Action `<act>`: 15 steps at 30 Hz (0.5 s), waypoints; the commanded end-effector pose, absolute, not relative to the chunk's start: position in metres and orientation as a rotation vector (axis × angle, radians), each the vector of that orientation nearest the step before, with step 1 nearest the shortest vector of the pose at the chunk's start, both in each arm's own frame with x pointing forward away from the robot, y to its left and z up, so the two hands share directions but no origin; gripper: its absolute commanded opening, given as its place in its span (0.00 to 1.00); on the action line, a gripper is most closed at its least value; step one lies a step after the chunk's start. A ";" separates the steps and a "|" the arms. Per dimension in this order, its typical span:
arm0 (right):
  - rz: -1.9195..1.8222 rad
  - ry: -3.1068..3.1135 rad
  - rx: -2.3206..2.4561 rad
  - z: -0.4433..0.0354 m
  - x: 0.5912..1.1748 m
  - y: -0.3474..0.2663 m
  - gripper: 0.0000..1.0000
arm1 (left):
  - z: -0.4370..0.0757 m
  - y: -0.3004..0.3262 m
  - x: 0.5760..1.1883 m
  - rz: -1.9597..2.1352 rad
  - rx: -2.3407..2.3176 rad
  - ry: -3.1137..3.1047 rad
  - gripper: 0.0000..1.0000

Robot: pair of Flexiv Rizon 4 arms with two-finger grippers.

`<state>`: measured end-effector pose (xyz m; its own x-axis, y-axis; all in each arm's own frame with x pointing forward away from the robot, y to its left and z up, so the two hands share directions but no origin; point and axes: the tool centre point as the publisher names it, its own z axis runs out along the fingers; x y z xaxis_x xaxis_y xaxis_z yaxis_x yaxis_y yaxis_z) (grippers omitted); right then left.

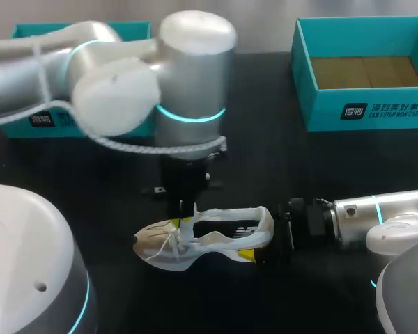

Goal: Take the shoe out of the shoebox, open the shoe tongue, remove and reinsert the insole, then place the shoe into the shoebox

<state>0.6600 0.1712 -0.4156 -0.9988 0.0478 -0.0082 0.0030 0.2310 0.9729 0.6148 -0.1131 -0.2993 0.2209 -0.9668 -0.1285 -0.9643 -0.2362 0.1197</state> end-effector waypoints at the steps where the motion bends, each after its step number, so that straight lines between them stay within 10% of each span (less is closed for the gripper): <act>1: 1.921 2.440 0.053 -0.415 0.660 0.172 0.00 | -0.287 -0.093 0.601 0.103 2.772 -1.293 0.00; 15: 1.921 2.440 0.053 -0.415 0.660 0.172 0.00 | -0.306 -0.056 0.606 0.025 2.751 -1.265 0.00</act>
